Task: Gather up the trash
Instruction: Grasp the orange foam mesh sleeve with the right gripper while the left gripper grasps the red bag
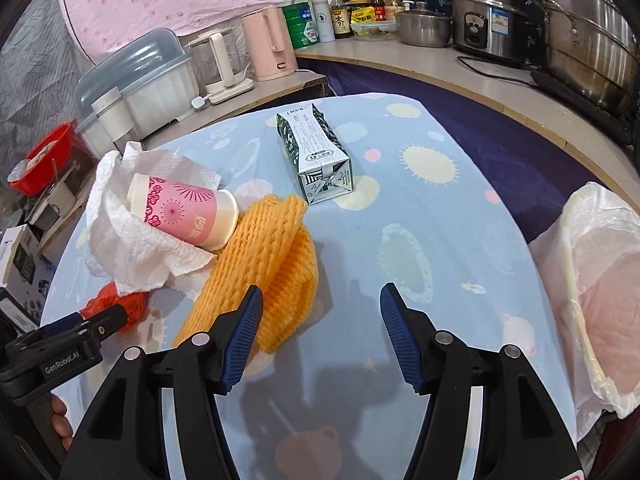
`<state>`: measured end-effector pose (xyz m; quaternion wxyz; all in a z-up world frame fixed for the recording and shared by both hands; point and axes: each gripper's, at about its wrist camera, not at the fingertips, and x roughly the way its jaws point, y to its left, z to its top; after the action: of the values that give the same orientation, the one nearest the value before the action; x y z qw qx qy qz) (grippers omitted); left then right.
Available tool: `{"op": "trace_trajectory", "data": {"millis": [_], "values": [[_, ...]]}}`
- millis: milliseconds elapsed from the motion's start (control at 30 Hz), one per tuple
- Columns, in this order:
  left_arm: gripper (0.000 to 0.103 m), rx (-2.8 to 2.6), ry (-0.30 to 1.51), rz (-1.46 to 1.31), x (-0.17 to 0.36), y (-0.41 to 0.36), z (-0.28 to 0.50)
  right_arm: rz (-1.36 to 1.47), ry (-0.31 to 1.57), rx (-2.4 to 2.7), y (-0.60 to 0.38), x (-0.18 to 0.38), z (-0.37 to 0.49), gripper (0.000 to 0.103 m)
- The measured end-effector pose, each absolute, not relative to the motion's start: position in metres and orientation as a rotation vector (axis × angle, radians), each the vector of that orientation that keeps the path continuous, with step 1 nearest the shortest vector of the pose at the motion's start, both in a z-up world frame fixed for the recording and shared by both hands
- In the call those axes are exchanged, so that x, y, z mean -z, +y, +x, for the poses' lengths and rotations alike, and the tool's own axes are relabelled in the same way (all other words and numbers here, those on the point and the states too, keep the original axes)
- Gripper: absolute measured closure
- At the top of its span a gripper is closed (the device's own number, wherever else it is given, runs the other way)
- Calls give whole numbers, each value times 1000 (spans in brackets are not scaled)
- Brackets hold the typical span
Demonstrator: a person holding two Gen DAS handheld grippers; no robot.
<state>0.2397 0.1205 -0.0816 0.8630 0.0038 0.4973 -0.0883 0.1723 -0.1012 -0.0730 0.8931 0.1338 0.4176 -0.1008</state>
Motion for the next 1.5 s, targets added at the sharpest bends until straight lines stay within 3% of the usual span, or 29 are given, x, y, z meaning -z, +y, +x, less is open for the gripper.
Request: {"op": "trace_trajectory", "data": {"millis": [100,167,267,333,433,600,900,967,1000,1033,1133,1367,1500], "values": [[43,200,1061,6,87,121,244,275,881,205,-101,79,181,49],[48,203,1064,5,88,121,245,274,892,197,-101,82,185,64],[66,215,1071,-1,89,122,244,278,906,183,-99,86,188,84],[79,231,1088,-20,90,124,243,281,911,178,-99,87,186,92],[89,240,1095,-25,91,124,239,285,898,179,-99,82,181,94],[96,261,1082,-24,83,123,225,288,856,193,-104,65,163,94],[95,305,1053,-51,64,123,199,292,786,237,-118,36,120,94],[78,295,1055,-62,63,124,199,295,778,245,-122,34,112,94],[55,283,1049,-70,62,125,201,295,774,250,-123,32,109,94],[42,264,1036,-79,61,127,202,294,772,255,-125,32,107,94],[31,251,1014,-104,60,127,209,290,761,272,-129,29,102,94],[30,247,1028,-60,78,103,237,314,736,283,-139,21,104,94],[51,258,1057,-40,90,98,246,326,731,284,-142,19,105,94]]}}
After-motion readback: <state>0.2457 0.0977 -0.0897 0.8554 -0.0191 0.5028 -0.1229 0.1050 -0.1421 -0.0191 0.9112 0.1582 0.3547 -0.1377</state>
